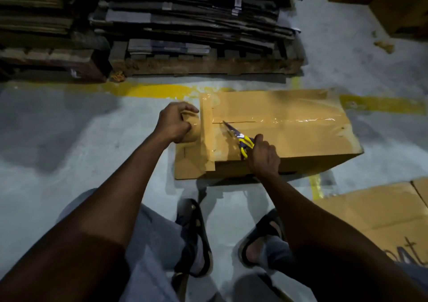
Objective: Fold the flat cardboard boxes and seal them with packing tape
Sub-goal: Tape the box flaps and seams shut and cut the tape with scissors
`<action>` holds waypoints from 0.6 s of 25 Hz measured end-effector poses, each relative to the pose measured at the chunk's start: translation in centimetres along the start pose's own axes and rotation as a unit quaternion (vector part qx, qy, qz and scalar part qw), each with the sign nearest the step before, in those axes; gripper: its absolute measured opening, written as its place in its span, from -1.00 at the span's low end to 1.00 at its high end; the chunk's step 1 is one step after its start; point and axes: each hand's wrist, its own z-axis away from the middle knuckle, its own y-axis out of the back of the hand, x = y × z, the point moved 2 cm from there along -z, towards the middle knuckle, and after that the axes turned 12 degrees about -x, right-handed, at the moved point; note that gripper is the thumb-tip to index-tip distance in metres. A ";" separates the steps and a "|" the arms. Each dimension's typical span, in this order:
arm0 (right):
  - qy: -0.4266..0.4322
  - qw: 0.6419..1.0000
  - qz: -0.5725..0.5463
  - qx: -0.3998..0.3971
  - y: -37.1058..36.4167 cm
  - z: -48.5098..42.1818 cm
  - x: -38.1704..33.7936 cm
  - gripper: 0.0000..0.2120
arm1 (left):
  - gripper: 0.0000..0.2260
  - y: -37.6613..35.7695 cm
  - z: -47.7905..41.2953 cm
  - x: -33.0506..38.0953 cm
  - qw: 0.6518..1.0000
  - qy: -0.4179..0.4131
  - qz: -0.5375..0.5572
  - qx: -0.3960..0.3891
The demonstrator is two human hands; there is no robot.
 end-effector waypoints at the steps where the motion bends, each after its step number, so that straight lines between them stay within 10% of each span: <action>1: -0.005 1.000 0.010 0.008 -0.1 -1.0 0.0 -0.64 | -0.52 0.3 -0.6 0.5 1.000 -0.009 -0.014 0.001; 8: -0.044 0.994 0.077 0.060 -0.7 -4.8 0.0 -0.73 | -0.49 0.9 -2.8 2.0 0.999 -0.007 -0.027 -0.046; 12: 0.160 0.978 0.088 0.100 -1.7 -4.2 -3.1 -0.61 | -0.44 1.5 -3.8 2.4 0.997 -0.013 -0.057 -0.060; 15: 0.251 0.960 0.066 -0.102 -4.0 -4.0 -6.1 -0.27 | -0.45 2.7 -4.2 1.3 0.989 -0.007 -0.138 -0.062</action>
